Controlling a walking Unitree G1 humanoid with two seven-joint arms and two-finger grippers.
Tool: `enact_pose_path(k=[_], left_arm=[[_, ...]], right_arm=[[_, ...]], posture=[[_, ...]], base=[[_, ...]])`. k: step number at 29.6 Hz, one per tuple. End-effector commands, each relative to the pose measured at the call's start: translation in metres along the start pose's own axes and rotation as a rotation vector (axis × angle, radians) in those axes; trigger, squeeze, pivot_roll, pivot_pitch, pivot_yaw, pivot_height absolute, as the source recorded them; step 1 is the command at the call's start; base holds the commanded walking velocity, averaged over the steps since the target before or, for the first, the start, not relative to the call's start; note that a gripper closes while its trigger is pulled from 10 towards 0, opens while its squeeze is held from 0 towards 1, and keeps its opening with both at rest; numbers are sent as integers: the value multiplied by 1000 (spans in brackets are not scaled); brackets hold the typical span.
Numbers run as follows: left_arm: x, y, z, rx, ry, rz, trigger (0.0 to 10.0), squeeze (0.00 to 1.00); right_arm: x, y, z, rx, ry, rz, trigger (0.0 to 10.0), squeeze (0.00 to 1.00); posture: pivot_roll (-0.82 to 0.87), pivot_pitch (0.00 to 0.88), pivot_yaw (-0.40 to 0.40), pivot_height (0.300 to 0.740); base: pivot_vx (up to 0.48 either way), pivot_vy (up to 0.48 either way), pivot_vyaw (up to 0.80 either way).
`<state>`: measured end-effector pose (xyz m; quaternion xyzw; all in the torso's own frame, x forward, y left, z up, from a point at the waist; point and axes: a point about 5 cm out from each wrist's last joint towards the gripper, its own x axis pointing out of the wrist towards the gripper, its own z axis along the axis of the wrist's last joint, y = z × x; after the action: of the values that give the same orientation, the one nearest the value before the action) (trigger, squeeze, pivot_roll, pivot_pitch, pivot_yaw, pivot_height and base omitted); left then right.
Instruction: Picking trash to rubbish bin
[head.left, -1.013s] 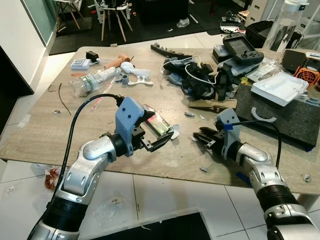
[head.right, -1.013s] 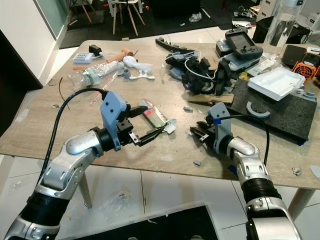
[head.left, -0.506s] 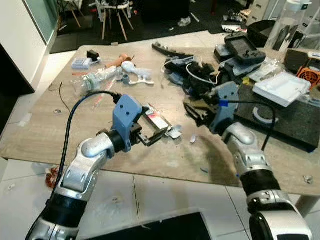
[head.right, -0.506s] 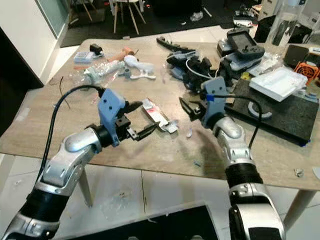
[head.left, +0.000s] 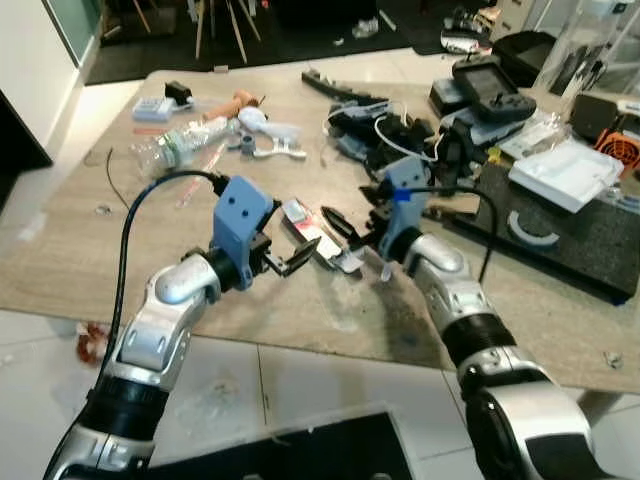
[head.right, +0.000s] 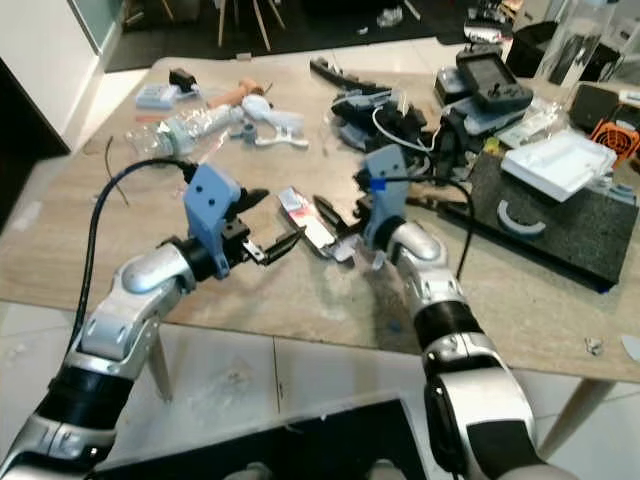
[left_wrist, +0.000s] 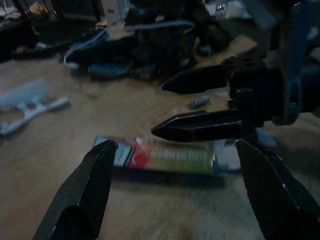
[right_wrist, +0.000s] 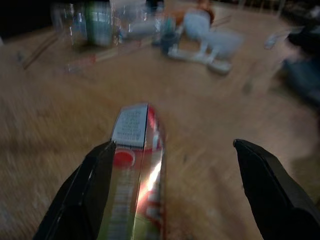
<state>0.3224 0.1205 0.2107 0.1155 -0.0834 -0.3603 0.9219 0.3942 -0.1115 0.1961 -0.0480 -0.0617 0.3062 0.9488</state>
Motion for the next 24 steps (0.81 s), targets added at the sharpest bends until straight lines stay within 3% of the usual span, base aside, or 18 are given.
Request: enact_pose_path(k=[1,10,17,24], left_arm=[[-7,2,-3,1,17,5,10000,0],[-22,-7,-1,-32,21,-111,10000,0],[-19,-9,0,-31,26,-109,10000,0],[-19,-9,1,-30,27,-123,10000,0]], right_arm=[[4,7,-4,-17,31,30,10000,0],[13,23,-16,-76,153,102,10000,0],[9,27,-33,-128,262,113,10000,0],[6,26,-42,-123,319,97,10000,0]], posture=[[79,266,27,740],[92,279,15,740],[93,275,20,740],[94,264,23,740]], base=[[0,0,0],[0,0,0],[0,0,0],[0,0,0]])
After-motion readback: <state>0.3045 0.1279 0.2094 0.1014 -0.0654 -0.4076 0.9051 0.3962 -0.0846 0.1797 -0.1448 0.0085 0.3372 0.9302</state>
